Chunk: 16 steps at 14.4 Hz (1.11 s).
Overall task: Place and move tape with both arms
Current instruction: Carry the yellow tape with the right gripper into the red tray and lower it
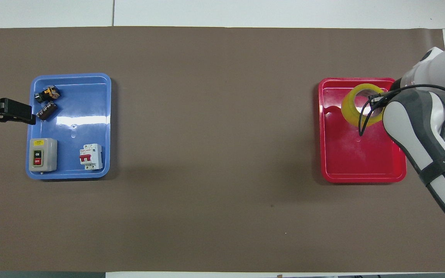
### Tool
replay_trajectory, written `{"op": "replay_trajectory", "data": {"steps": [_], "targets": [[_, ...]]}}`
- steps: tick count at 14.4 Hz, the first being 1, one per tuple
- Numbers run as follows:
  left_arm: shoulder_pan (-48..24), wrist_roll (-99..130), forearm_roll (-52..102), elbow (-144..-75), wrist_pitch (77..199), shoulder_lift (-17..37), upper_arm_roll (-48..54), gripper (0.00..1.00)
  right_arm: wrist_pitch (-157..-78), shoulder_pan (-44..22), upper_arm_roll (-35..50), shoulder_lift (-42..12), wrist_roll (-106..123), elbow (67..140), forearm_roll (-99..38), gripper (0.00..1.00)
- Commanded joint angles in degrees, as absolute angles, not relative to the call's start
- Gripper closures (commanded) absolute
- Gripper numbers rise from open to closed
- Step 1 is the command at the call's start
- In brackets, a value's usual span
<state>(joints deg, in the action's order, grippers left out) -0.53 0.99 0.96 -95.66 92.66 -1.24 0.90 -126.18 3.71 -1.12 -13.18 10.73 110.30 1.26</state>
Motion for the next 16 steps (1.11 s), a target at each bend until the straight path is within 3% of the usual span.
{"op": "replay_trajectory", "data": {"steps": [1, 7, 16], "targets": [[0.1, 0.0, 1.9, -96.6, 92.6, -2.5, 1.2, 0.0, -133.4, 6.9, -0.2, -8.7, 15.2, 120.4, 0.4, 1.0], [0.2, 0.0, 1.9, -96.7, 92.6, -2.5, 1.2, 0.0, -138.9, 6.5, -0.2, -7.2, 15.9, 126.0, 0.4, 1.0], [0.1, 0.0, 1.9, -96.7, 92.6, -2.5, 1.2, 0.0, -141.1, 7.0, -0.3, -9.1, 16.7, 126.6, 0.4, 1.0]]}}
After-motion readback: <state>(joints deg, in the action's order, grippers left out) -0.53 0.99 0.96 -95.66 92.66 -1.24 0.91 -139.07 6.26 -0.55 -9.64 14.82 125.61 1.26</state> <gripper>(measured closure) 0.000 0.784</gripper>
